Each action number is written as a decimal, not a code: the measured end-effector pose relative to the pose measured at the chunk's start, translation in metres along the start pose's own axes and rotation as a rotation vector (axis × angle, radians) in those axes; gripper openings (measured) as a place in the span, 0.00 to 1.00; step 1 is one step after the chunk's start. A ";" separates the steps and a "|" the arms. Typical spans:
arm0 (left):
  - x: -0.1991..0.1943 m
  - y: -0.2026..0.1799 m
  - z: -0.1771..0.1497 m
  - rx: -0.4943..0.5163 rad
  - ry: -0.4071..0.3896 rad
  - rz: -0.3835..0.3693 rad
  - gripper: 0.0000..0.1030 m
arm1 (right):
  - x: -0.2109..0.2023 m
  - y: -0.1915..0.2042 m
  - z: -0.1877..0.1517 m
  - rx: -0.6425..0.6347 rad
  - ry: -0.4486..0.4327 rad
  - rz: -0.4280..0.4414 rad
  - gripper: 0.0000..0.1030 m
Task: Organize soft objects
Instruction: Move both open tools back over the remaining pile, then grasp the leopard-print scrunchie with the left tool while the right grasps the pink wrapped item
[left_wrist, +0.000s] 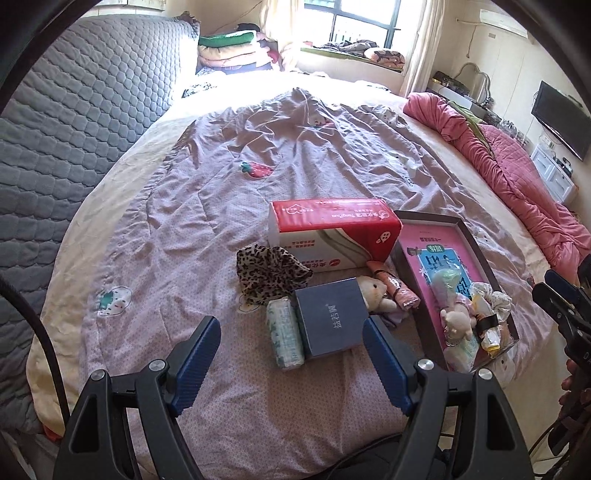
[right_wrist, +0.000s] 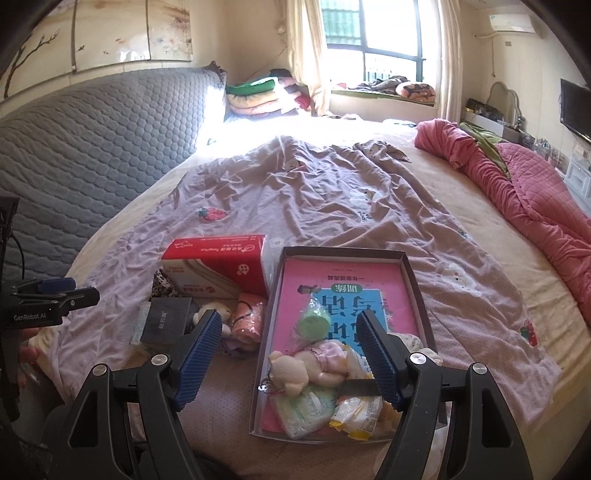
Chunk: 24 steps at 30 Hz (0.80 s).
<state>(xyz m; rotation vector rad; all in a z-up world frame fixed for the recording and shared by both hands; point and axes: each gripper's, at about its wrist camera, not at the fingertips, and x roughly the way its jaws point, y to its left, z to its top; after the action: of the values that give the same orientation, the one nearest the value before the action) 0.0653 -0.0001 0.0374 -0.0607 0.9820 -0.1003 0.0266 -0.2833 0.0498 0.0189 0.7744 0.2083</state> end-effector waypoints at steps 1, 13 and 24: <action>0.000 0.003 -0.001 -0.007 0.000 0.003 0.76 | 0.000 0.002 0.000 -0.007 0.000 0.001 0.74; 0.016 0.036 -0.009 -0.077 0.032 0.017 0.76 | 0.026 0.034 -0.010 -0.097 0.055 0.034 0.74; 0.052 0.058 -0.001 -0.150 0.073 -0.023 0.76 | 0.070 0.049 -0.023 -0.177 0.141 0.017 0.74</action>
<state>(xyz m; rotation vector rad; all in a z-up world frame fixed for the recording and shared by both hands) 0.0963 0.0520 -0.0114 -0.2070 1.0611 -0.0501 0.0503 -0.2234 -0.0101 -0.1583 0.8944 0.2964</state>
